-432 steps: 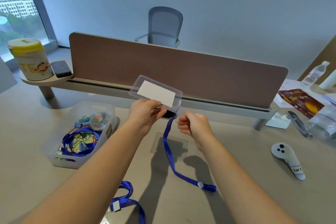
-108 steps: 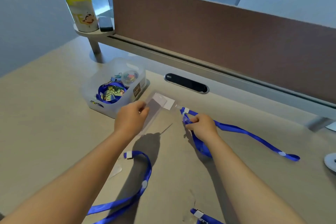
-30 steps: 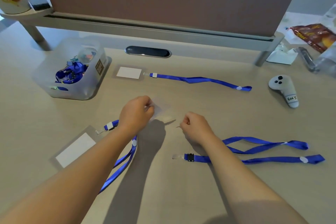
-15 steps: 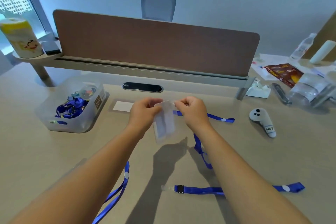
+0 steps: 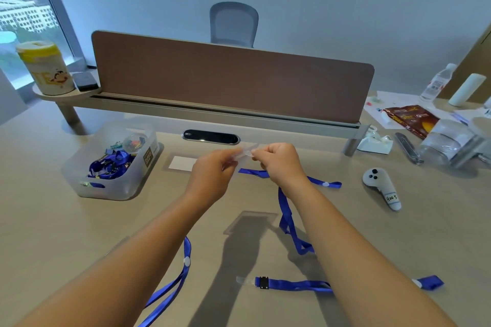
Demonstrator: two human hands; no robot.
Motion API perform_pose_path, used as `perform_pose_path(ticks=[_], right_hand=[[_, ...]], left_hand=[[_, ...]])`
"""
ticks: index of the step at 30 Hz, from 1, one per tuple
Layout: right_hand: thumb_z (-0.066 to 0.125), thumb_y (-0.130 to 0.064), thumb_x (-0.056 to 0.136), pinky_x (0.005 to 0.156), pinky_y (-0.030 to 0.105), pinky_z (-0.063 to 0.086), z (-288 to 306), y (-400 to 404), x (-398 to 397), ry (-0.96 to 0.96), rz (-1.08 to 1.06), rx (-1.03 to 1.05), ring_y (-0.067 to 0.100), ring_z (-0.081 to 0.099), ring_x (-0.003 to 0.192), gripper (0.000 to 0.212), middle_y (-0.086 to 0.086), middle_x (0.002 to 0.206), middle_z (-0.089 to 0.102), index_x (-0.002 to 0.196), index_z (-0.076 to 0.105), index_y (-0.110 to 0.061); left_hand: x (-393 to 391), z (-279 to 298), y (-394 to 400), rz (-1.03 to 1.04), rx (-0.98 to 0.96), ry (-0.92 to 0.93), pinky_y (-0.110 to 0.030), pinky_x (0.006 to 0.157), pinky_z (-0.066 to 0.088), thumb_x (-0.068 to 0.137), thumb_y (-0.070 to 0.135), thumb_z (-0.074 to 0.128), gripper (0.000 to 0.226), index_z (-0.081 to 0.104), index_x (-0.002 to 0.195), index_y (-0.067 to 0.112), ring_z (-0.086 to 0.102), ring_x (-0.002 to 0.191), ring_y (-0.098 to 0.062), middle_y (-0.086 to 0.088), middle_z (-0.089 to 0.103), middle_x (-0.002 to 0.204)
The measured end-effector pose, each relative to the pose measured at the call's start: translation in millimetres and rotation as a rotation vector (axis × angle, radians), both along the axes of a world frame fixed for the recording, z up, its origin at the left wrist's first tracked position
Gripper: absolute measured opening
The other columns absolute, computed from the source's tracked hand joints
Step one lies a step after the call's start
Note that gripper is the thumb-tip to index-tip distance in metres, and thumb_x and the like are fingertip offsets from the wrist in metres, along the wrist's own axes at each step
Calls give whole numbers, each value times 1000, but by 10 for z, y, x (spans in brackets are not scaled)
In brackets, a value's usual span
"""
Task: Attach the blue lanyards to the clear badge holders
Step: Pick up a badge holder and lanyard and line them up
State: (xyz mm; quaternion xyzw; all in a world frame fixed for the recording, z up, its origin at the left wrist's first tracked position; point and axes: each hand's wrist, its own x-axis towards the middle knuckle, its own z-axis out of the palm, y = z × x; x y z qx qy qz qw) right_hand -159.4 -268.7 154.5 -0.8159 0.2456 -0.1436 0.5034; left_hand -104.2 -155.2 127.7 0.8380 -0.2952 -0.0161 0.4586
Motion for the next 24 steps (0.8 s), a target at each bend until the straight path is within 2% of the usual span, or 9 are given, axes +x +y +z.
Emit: perform_pose_path(ticks=[3, 6, 9, 11, 14, 16, 20, 22, 24], right_hand=[[51, -17, 91, 49, 16, 35, 32, 23, -16, -14, 19, 81, 9, 39, 50, 27, 2, 56, 46, 81, 65, 4], [47, -17, 94, 51, 16, 40, 44, 45, -27, -14, 43, 211, 7, 44, 52, 28, -1, 62, 55, 68, 58, -14], [44, -20, 95, 51, 15, 43, 76, 64, -28, -9, 35, 328, 7, 48, 54, 25, -2, 68, 60, 78, 60, -12], [43, -24, 95, 52, 17, 42, 97, 74, -20, -1, 18, 402, 9, 49, 53, 25, 0, 68, 61, 92, 60, -7], [47, -36, 92, 52, 18, 43, 111, 93, -4, 49, -12, 449, 9, 49, 52, 31, 2, 65, 61, 86, 58, -8], [49, -38, 91, 51, 17, 43, 108, 102, 3, 88, -13, 447, 9, 49, 51, 31, 2, 63, 59, 80, 57, -10], [48, -24, 92, 51, 19, 42, 92, 114, 14, 108, 19, 462, 9, 48, 51, 23, 3, 64, 59, 78, 58, -10], [48, -18, 91, 52, 18, 43, 91, 120, 22, 99, 33, 473, 8, 48, 52, 19, 3, 66, 60, 86, 61, -5], [50, -15, 91, 51, 17, 44, 94, 129, 36, 87, 51, 469, 8, 49, 52, 18, 2, 68, 61, 96, 62, -3]], left_hand=[[12, -11, 13, -11, 6, -60, -28, 88, 44, 90, 9, 48, 38, 50, 128, 13, 58, 106, -26, -15, 62, 120], [26, -7, 22, -22, 24, -99, -24, 86, 42, 91, 10, 47, 40, 45, 131, 14, 57, 107, -25, -13, 60, 124], [35, 56, 97, -51, 148, -438, -27, 71, 50, 84, 1, 56, 41, 54, 124, 9, 66, 89, -31, -15, 68, 108], [80, 71, 156, -93, 281, -643, -32, 54, 56, 64, -6, 74, 47, 64, 109, 5, 70, 70, -32, -17, 74, 87], [137, 125, 220, -102, 473, -826, -29, 48, 56, 43, 3, 87, 56, 70, 96, 8, 69, 62, -26, -11, 75, 77], [134, 141, 254, -130, 556, -872, -26, 49, 55, 37, 10, 89, 59, 71, 93, 11, 68, 60, -23, -8, 75, 75], [151, 108, 282, -128, 568, -877, -26, 51, 55, 37, 9, 89, 60, 71, 94, 13, 68, 61, -22, -7, 75, 76], [173, 76, 293, -113, 521, -837, -30, 53, 57, 42, 5, 87, 57, 71, 96, 11, 70, 65, -25, -9, 75, 78], [155, 93, 290, -118, 448, -717, -35, 62, 58, 56, 3, 82, 49, 68, 102, 10, 70, 77, -29, -12, 75, 86]])
